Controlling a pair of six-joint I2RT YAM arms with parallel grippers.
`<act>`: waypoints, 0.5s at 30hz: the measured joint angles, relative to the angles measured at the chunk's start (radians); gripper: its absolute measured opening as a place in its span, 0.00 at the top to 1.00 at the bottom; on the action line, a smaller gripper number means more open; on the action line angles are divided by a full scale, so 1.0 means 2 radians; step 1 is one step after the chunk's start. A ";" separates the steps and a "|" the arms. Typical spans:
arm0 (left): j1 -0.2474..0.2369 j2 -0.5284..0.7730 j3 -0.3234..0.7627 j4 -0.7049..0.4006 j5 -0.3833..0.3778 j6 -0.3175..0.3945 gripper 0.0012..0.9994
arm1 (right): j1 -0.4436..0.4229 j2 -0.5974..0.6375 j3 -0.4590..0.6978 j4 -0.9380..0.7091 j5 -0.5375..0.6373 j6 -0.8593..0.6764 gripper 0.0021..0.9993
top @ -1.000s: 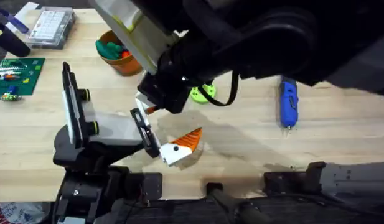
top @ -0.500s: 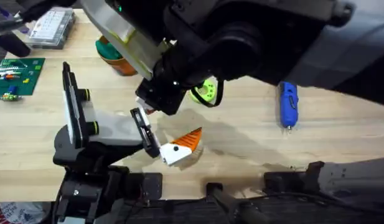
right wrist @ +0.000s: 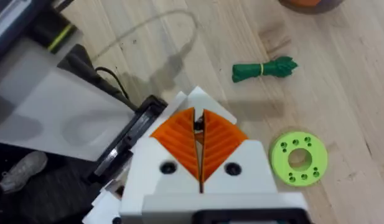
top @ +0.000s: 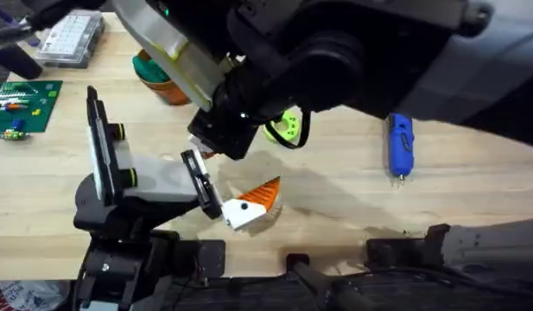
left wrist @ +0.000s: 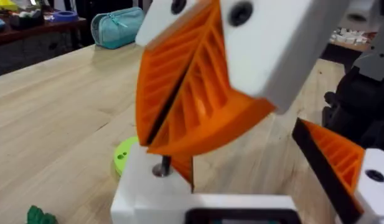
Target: Pick up the gripper from the table and insert it into the empty holder that is missing its gripper. Then pick up a screw, insert it into the mounting hole, and use the screwdriver to tighten it. Finally, clean up the table by picking up the vegetable and placing it into the bucket.
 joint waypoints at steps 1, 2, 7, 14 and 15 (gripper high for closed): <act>0.000 0.000 0.000 0.000 0.000 0.000 0.01 | 0.000 0.000 0.000 0.000 0.000 0.000 1.00; 0.000 0.000 0.000 0.000 0.000 0.000 0.01 | 0.000 0.000 0.000 0.000 0.000 0.000 1.00; 0.000 0.000 0.000 0.000 0.000 0.000 0.01 | 0.000 0.012 0.000 -0.003 0.000 0.000 1.00; 0.000 0.000 0.000 0.000 -0.001 -0.006 0.01 | 0.000 0.023 0.000 -0.002 0.002 -0.001 1.00; 0.000 0.000 0.000 0.000 -0.001 -0.006 0.01 | 0.000 0.023 0.000 -0.002 0.002 -0.001 1.00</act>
